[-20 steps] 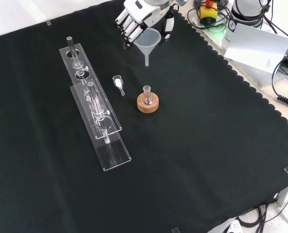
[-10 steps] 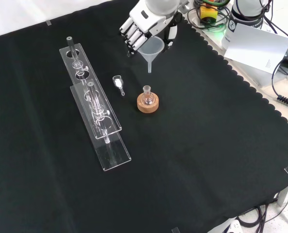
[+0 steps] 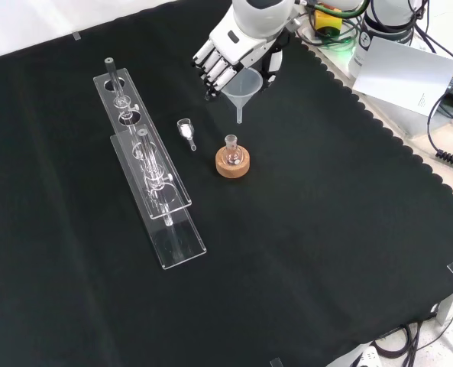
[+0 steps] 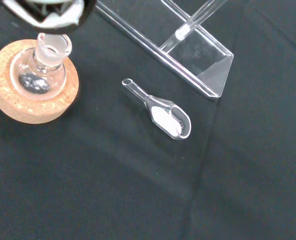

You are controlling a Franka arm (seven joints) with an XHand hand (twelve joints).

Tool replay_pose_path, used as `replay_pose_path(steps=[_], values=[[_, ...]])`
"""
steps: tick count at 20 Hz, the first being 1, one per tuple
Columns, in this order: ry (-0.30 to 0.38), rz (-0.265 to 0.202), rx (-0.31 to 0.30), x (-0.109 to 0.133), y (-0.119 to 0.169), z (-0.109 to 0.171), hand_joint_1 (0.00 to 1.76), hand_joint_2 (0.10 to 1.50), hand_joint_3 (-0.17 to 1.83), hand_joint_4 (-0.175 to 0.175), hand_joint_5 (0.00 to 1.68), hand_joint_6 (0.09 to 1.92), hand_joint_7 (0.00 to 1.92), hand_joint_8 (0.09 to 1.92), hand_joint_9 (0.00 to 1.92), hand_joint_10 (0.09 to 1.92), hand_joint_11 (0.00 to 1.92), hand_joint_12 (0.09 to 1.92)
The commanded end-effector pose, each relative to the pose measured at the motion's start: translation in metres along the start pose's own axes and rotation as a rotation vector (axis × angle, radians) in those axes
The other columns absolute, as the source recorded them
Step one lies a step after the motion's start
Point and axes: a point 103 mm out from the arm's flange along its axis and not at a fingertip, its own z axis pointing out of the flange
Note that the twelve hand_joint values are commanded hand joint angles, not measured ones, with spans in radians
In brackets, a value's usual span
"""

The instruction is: Place the funnel on the round-bottom flask.

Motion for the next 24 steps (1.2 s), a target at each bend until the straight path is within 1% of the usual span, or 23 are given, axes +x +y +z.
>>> replay_pose_path(steps=[1, 10, 14, 19, 24], values=[[-0.021, -0.016, -0.005, 0.010, 0.009, 0.004, 0.85, 0.63, 0.69, -0.022, 0.45, 0.63, 0.53, 0.83, 0.62, 0.61, 0.35, 1.32], [-0.010, -0.029, -0.003, 0.017, 0.021, 0.010, 0.85, 0.63, 0.69, -0.022, 0.45, 0.64, 0.52, 0.83, 0.61, 0.62, 0.34, 1.32], [-0.026, -0.034, -0.001, 0.020, 0.025, 0.011, 0.85, 0.63, 0.69, -0.022, 0.45, 0.65, 0.51, 0.84, 0.61, 0.62, 0.34, 1.32], [-0.036, -0.031, -0.012, 0.020, 0.029, 0.012, 0.85, 0.63, 0.69, -0.023, 0.44, 0.65, 0.51, 0.84, 0.61, 0.63, 0.34, 1.32], [-0.036, -0.026, -0.008, 0.017, 0.032, 0.014, 0.85, 0.63, 0.69, -0.022, 0.44, 0.65, 0.51, 0.84, 0.61, 0.63, 0.34, 1.32]])
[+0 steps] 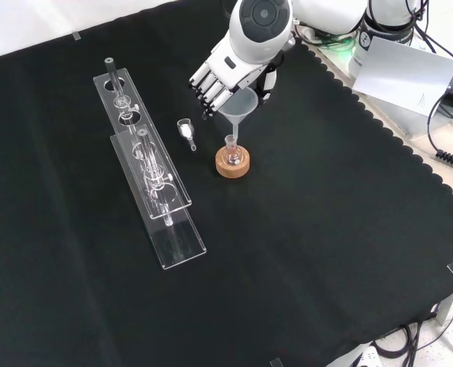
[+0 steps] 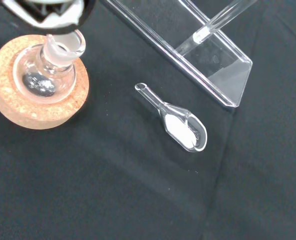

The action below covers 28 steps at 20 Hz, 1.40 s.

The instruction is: Place the funnel on the round-bottom flask.

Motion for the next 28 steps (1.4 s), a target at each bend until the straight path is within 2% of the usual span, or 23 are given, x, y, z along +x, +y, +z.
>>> replay_pose_path(steps=[1, 28], values=[[0.001, 0.004, 0.001, -0.002, 0.002, 0.001, 0.85, 0.63, 0.69, -0.022, 0.44, 0.65, 0.51, 0.84, 0.61, 0.63, 0.34, 1.32], [0.025, -0.007, 0.021, -0.003, 0.011, 0.016, 0.85, 0.63, 0.70, -0.023, 0.44, 0.67, 0.50, 0.84, 0.60, 0.64, 0.34, 1.33]])
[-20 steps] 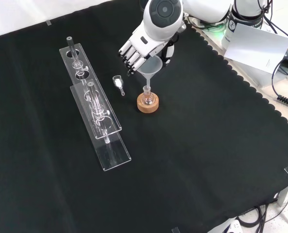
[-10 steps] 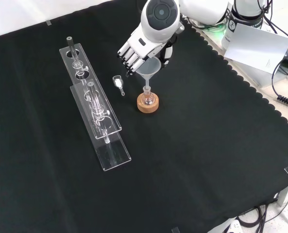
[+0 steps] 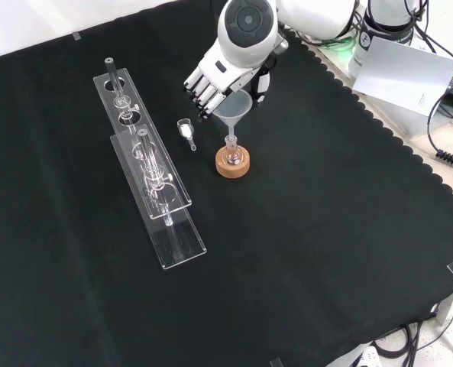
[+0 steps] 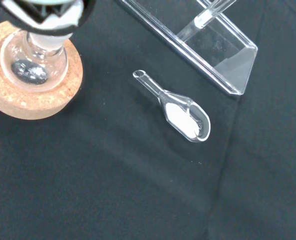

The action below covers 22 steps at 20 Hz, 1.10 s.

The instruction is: Place the funnel on the round-bottom flask.

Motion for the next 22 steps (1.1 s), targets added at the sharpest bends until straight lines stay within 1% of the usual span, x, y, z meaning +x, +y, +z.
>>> replay_pose_path(steps=[1, 4, 10, 22], values=[[0.005, -0.003, -0.004, 0.001, 0.001, -0.001, 0.85, 0.63, 0.70, -0.023, 0.44, 0.67, 0.50, 0.84, 0.60, 0.64, 0.34, 1.33], [-0.005, -0.008, -0.005, 0.004, 0.002, -0.003, 0.85, 0.63, 0.70, -0.023, 0.44, 0.67, 0.49, 0.84, 0.60, 0.64, 0.34, 1.33], [-0.012, -0.016, 0.010, 0.006, 0.005, 0.001, 0.85, 0.63, 0.70, -0.023, 0.44, 0.67, 0.49, 0.84, 0.60, 0.64, 0.34, 1.33], [-0.016, -0.015, 0.011, 0.009, 0.007, 0.012, 0.85, 0.63, 0.70, -0.023, 0.43, 0.67, 0.48, 0.83, 0.59, 0.64, 0.33, 1.33]])
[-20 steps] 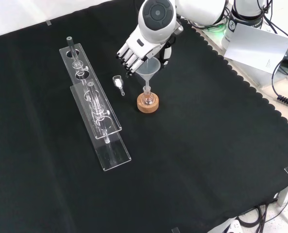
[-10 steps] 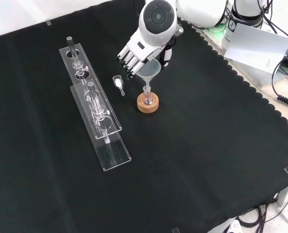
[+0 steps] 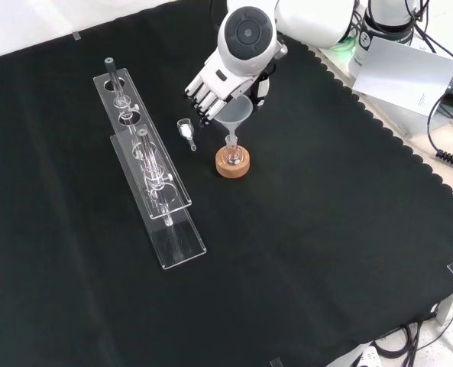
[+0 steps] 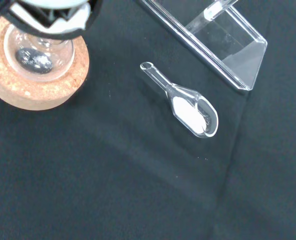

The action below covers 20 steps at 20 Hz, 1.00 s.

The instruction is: Place the funnel on the round-bottom flask.

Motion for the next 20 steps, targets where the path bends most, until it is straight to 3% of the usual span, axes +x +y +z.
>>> replay_pose_path(steps=[1, 11, 20], values=[[0.001, 0.001, -0.004, 0.0027, 0.0010, 0.0043, 0.85, 0.63, 0.70, -0.024, 0.43, 0.67, 0.48, 0.83, 0.59, 0.64, 0.33, 1.33], [0.004, 0.000, -0.021, 0.0075, 0.0031, 0.0053, 0.85, 0.63, 0.70, -0.026, 0.41, 0.65, 0.45, 0.83, 0.58, 0.65, 0.33, 1.33], [0.025, 0.008, -0.015, 0.0090, 0.0041, 0.0101, 0.84, 0.61, 0.71, -0.038, 0.34, 0.42, 0.32, 0.80, 0.51, 0.69, 0.31, 1.34]])
